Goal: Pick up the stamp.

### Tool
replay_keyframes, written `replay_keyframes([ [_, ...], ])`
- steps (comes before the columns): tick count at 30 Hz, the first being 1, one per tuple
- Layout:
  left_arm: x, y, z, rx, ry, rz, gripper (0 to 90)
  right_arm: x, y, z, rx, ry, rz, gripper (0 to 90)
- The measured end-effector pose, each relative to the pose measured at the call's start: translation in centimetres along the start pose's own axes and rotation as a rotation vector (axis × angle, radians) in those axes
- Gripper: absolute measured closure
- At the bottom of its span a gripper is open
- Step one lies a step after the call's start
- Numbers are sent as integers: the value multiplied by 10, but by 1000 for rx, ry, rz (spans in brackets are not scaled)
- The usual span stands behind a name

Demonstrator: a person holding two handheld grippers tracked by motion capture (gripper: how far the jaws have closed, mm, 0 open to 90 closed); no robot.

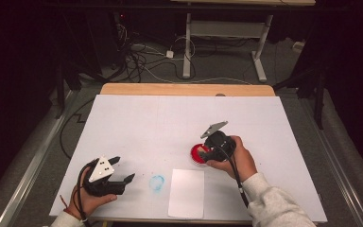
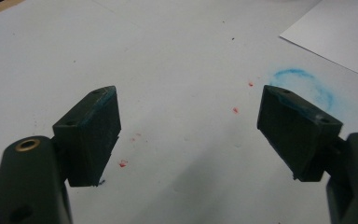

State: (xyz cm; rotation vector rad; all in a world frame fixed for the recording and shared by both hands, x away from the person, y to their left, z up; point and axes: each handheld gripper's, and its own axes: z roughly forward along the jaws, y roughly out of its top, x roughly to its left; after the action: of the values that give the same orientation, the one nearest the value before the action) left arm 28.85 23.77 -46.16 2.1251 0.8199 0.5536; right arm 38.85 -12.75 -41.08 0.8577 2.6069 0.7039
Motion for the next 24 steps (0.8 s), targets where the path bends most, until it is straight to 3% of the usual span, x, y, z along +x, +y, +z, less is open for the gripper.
replay_keyframes([
  [3,0,0,1,6,3,5,209,-1,2,11,47,11,11,585],
  [13,1,-1,2,32,1,7,209,-3,4,20,78,23,0,711],
  [14,1,-1,3,37,3,7,209,-3,4,21,80,30,3,755],
  [24,0,0,4,40,-2,14,211,-3,6,24,94,24,-15,765],
])
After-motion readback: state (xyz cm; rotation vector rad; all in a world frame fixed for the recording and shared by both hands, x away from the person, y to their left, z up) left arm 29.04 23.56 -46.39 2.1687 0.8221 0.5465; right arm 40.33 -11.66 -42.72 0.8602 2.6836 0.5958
